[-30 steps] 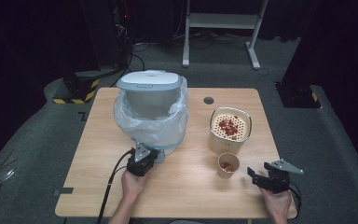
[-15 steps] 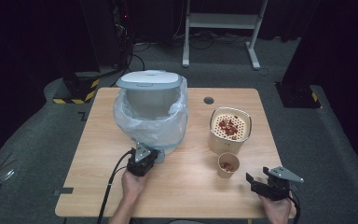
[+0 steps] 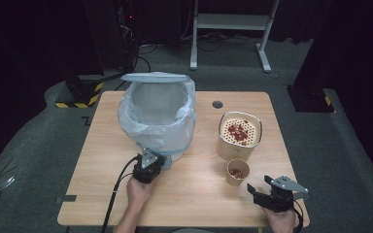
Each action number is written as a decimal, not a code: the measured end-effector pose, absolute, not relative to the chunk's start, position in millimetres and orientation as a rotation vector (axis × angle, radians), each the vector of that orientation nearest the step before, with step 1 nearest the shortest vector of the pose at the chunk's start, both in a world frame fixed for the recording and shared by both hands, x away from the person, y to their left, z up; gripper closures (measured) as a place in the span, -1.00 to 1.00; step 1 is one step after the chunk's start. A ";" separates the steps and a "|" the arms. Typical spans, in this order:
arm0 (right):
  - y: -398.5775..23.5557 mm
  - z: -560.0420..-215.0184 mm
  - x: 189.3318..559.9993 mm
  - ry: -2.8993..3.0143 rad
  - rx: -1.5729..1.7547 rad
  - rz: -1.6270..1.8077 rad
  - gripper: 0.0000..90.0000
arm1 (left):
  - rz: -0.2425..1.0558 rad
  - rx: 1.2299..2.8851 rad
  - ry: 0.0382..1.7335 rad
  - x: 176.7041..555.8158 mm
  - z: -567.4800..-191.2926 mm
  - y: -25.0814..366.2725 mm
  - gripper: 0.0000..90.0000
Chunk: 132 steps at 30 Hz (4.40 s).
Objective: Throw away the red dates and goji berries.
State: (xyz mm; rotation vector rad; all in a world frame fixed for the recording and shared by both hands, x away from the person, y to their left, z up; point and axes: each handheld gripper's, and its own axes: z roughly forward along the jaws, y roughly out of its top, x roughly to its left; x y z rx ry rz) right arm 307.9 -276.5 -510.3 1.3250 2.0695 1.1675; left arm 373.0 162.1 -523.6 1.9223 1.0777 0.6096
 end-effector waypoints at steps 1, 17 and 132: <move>-275.1 -510.6 307.6 2.075 1.321 1.169 -0.54 | 0.610 1.922 1.078 373.0 -523.6 162.0 0.90; -250.5 -510.3 309.9 2.132 1.242 1.204 -0.57 | 0.599 1.931 1.090 374.2 -523.8 161.6 0.90; -286.7 -474.1 347.7 2.127 1.309 0.962 -0.25 | 0.593 1.932 1.099 374.7 -523.8 161.7 0.89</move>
